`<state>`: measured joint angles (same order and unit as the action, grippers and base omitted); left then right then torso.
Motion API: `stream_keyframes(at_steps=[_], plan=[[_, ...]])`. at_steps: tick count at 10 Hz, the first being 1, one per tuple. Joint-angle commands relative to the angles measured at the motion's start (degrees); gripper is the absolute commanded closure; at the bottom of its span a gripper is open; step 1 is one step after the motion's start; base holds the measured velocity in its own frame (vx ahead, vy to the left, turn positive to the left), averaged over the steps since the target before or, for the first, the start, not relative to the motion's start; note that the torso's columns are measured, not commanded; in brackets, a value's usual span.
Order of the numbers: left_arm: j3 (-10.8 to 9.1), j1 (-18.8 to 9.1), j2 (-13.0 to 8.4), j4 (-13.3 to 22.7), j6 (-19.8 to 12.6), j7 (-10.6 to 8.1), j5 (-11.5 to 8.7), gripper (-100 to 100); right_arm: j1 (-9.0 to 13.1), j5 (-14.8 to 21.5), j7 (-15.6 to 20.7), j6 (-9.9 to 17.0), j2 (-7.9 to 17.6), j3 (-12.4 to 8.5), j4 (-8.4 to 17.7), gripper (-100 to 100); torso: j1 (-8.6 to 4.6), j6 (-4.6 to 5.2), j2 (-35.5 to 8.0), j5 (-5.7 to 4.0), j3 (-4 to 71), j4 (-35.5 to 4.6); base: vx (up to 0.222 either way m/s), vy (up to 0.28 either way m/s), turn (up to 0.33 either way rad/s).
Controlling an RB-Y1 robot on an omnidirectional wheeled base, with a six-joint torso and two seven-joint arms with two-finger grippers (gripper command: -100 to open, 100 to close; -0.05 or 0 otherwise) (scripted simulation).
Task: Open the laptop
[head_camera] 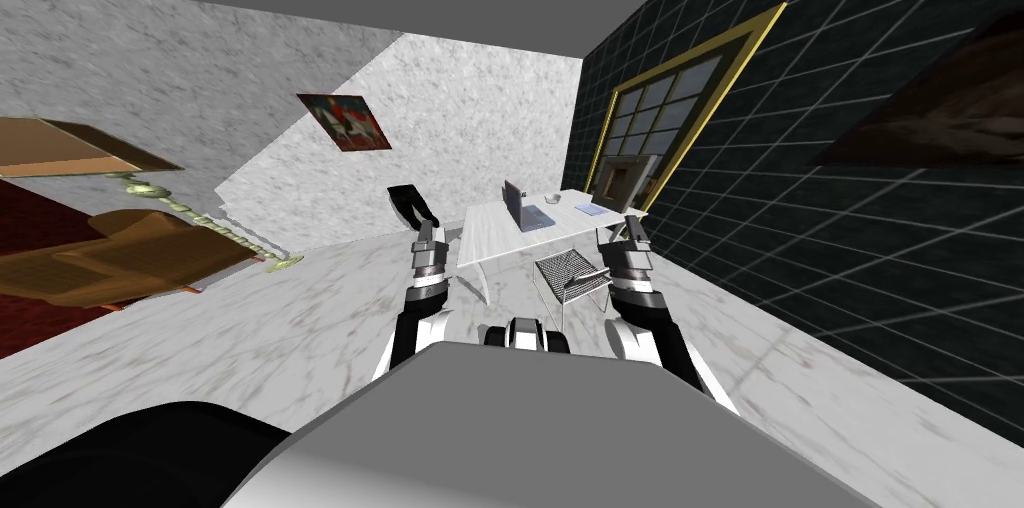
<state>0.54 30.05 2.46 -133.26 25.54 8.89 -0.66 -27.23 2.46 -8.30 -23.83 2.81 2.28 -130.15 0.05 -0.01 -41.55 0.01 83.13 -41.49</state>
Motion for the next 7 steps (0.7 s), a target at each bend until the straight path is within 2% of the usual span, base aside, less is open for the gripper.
stream_keyframes(at_steps=[1, 3, 4, 6, 7], plan=[[0.0, 0.0, 0.0, 0.01, 0.0, 0.0, 0.0, 0, 0.18, 1.79, -0.19, -0.34, 3.88, -0.84, 1.26, -100, 0.06, 0.0, -0.52, 0.02, 1.13, -0.56, 0.008, 0.061, 0.067], [0.01, 0.0, 0.01, 0.01, 0.0, 0.0, 0.0, 0, 0.38, 4.02, -0.44, -0.73, 7.32, -1.89, 2.73, -100, 0.06, 0.0, -0.7, 0.02, 1.43, -0.77, 0.009, 0.09, 0.088], [0.01, 0.0, 0.01, 0.01, 0.0, 0.0, 0.0, 0, 0.38, 4.02, -0.44, -0.73, 7.98, -1.89, 2.73, -100, 0.04, 0.0, -0.72, 0.01, 1.44, -0.79, 0.01, 0.067, 0.027], [0.0, 0.0, 0.0, 0.01, 0.0, 0.0, 0.0, 0, 0.63, 6.83, -0.81, -1.28, 12.03, -3.27, 4.55, -100, -0.15, 0.0, -0.74, -0.05, 1.43, -0.8, 0.015, 0.076, 0.091], [0.01, 0.0, 0.01, 0.01, 0.0, 0.0, 0.0, 0, 0.63, 6.83, -0.81, -1.28, 12.93, -3.27, 4.55, -100, 0.0, 0.0, -0.73, -0.01, 1.44, -0.79, 0.011, 0.079, 0.048]])
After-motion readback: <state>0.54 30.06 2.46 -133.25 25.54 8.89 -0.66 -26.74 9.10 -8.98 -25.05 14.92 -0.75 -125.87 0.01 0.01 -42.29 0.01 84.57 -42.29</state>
